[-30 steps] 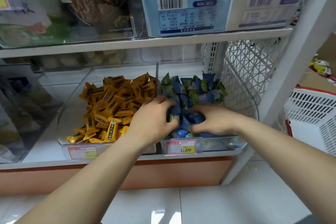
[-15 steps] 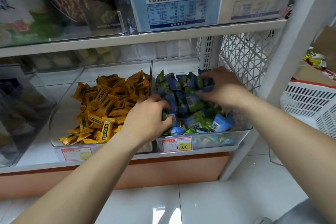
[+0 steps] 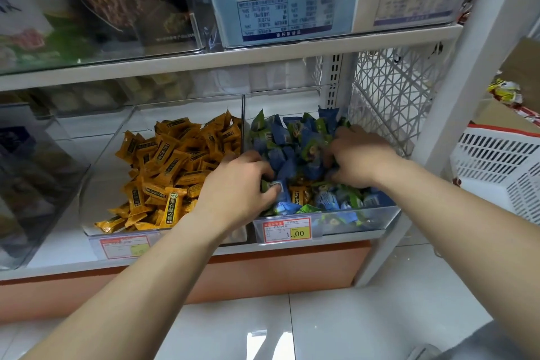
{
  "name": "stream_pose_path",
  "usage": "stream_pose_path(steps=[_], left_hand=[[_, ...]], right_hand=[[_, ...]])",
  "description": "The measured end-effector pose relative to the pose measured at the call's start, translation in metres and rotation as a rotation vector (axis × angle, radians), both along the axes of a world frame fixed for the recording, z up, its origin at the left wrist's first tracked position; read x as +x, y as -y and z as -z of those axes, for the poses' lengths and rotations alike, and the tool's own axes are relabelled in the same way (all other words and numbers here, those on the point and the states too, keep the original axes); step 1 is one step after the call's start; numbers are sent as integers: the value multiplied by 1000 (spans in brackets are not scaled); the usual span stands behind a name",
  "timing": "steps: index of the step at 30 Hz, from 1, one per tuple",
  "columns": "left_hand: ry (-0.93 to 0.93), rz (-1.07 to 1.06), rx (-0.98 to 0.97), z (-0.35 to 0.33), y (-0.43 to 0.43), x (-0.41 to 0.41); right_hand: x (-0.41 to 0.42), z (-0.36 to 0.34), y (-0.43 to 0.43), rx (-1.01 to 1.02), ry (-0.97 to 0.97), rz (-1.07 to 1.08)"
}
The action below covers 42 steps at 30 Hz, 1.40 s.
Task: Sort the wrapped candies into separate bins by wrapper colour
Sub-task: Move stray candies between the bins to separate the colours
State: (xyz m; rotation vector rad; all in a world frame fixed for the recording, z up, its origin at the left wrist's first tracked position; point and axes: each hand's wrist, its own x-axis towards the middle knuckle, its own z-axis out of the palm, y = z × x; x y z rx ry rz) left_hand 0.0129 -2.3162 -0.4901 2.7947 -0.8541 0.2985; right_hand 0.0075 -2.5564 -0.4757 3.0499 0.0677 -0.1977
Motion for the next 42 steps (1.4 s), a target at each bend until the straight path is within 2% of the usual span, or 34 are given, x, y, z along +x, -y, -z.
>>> stream_pose_path(steps=[1, 3, 5, 6, 8, 13, 21, 25, 35, 42], left_hand=[[3, 0, -1, 1, 0, 0], [7, -2, 0, 2, 1, 1], [14, -6, -2, 2, 2, 2], [18, -9, -4, 3, 2, 2], [25, -14, -8, 3, 3, 2], [16, -14, -28, 4, 2, 1], [-12, -30, -52, 2, 3, -4], [-18, -37, -67, 3, 3, -6], [-29, -24, -57, 3, 0, -1], [-39, -8, -52, 2, -1, 1]], right_hand=[[0, 0, -4, 47, 108, -21], [-1, 1, -15, 304, 218, -82], [-4, 5, -28, 509, 68, -146], [-4, 10, -32, 509, -34, -180], [-1, 22, -33, 360, -159, -208], [11, 37, -35, 218, -193, -118], [18, 32, -44, 205, -342, -63], [20, 34, -47, 291, -402, -74], [18, 46, -37, 455, -287, -114], [11, 44, -42, 406, -249, -127]])
